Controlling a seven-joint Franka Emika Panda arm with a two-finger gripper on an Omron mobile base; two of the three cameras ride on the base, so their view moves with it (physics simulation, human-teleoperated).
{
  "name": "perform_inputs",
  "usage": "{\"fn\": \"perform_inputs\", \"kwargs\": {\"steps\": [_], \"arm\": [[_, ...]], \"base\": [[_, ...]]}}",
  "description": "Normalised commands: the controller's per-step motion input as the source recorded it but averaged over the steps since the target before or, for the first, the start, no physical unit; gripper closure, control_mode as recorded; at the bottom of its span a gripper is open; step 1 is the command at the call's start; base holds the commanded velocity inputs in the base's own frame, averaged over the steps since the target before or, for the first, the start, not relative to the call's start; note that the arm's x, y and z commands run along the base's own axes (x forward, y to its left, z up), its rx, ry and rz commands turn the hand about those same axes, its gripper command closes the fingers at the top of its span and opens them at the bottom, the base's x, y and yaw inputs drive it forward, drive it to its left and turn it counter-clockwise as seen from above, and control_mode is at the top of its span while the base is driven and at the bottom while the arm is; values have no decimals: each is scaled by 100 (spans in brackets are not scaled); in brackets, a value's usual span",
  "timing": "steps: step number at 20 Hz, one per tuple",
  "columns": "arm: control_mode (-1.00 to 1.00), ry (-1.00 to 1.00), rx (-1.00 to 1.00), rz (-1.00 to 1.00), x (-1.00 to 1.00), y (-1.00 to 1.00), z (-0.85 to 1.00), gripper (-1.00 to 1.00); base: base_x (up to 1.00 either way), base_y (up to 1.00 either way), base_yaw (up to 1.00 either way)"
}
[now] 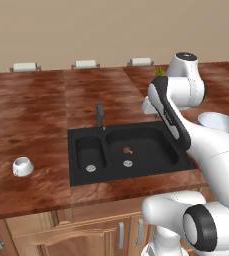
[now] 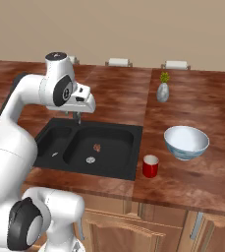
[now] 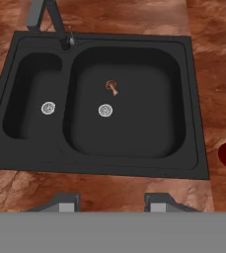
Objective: Clear the mugs and bowl far away from the sink.
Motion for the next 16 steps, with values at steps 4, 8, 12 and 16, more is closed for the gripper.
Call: {"fn": "perform_inputs", "kwargs": {"steps": [4,8,12,16], "arm": [[-100,-4,0,0,-39,0,0,-100],[-100,0,0,0,-50,0,0,-100],[-100,0,0,0,-53,0,0,-100],[-100,0,0,0,-47,0,0,-100]], "base": [[0,0,0],[0,0,0],[0,0,0],[0,0,0]]}}
